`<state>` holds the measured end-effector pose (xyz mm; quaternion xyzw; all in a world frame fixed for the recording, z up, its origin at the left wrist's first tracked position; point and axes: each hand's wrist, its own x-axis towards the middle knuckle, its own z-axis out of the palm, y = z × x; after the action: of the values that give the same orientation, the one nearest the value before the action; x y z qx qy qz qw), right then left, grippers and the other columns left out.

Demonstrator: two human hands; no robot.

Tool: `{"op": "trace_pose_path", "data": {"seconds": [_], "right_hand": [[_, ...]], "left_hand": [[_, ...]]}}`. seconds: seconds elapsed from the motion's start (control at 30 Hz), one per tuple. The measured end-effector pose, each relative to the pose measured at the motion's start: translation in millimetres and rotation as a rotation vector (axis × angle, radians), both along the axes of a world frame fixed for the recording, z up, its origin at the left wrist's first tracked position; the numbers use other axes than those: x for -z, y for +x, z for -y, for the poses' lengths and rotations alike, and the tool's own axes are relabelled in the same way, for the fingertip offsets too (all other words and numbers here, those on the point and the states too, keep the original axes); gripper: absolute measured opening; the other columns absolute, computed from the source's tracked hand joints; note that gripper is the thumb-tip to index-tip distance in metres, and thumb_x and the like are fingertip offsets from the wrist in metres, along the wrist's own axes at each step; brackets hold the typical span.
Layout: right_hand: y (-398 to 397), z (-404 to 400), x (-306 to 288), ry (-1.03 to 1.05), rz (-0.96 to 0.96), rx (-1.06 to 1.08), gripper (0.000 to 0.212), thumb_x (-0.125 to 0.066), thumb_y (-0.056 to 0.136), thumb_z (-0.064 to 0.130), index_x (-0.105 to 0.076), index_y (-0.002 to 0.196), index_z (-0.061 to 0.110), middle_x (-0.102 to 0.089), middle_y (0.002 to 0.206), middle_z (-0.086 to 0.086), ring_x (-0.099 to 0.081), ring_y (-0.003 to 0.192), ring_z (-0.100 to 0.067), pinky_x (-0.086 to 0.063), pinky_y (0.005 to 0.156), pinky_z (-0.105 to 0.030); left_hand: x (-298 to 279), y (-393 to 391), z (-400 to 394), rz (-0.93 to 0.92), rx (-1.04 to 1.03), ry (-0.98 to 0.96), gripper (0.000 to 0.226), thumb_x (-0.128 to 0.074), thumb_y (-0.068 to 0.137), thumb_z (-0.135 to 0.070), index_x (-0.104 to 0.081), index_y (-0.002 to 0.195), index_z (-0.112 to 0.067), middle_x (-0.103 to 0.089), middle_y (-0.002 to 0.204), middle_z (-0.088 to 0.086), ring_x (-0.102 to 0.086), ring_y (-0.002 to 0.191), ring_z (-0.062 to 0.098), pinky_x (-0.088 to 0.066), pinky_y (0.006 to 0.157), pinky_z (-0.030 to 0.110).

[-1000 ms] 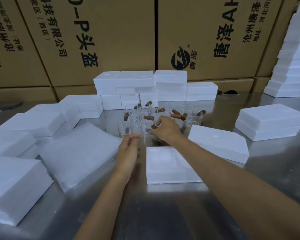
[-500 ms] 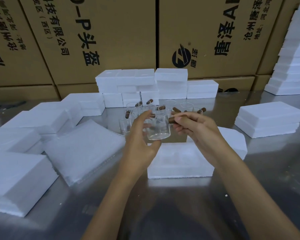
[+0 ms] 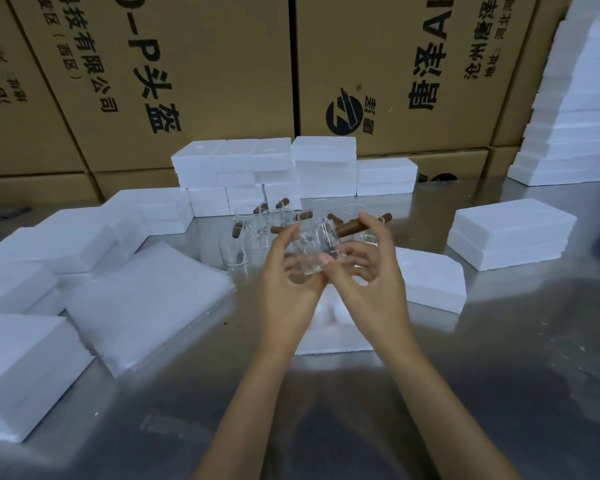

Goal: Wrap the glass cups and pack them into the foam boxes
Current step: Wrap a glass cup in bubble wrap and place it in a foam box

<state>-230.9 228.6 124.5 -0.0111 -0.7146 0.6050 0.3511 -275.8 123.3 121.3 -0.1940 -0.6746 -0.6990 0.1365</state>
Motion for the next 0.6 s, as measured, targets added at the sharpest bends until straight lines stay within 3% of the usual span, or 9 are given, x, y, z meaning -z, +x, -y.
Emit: {"op": "trace_pose_path", "data": {"seconds": [0.1,0.23,0.43,0.6], "right_hand": [[0.0,3.1,1.9,0.045,-0.010,0.027,0.054,-0.078,0.083,0.034,-0.050,0.128,0.044,-0.067,0.106,0.013,-0.065,0.100,-0.007,-0.053,0.086,-0.019],[-0.2,7.1,2.7,0.050,-0.005,0.057,0.049,-0.077,0.082,0.041,-0.053,0.125,0.042,-0.067,0.109,0.014,-0.065,0.102,-0.006,-0.054,0.088,-0.019],[0.4,12.0,3.6,0.059,-0.029,0.082,0.050,-0.077,0.082,0.042,-0.054,0.126,0.042,-0.065,0.111,0.017,-0.063,0.106,-0.005,-0.050,0.086,-0.012],[-0.2,13.9,4.8,0.066,-0.038,0.082,0.050,-0.076,0.080,0.046,-0.052,0.124,0.045,-0.063,0.112,0.021,-0.061,0.110,-0.003,-0.049,0.087,-0.012]], "left_hand": [[4.5,-0.5,5.2,-0.057,-0.049,-0.102,0.073,-0.079,0.085,-0.018,-0.045,0.148,-0.029,-0.058,0.112,-0.038,-0.062,0.094,-0.009,-0.049,0.081,0.008],[5.7,-0.1,11.2,-0.090,-0.095,-0.181,0.081,-0.078,0.085,-0.026,-0.030,0.146,-0.049,-0.056,0.110,-0.041,-0.061,0.098,-0.008,-0.048,0.084,0.007],[9.0,-3.1,14.9,-0.120,-0.108,-0.230,0.082,-0.077,0.083,-0.038,-0.032,0.152,-0.046,-0.039,0.114,-0.064,-0.055,0.105,-0.018,-0.043,0.083,0.000],[12.2,-6.1,14.8,-0.123,-0.137,-0.274,0.082,-0.079,0.085,-0.029,-0.035,0.152,-0.044,-0.038,0.116,-0.064,-0.052,0.106,-0.020,-0.041,0.084,-0.002]]}}
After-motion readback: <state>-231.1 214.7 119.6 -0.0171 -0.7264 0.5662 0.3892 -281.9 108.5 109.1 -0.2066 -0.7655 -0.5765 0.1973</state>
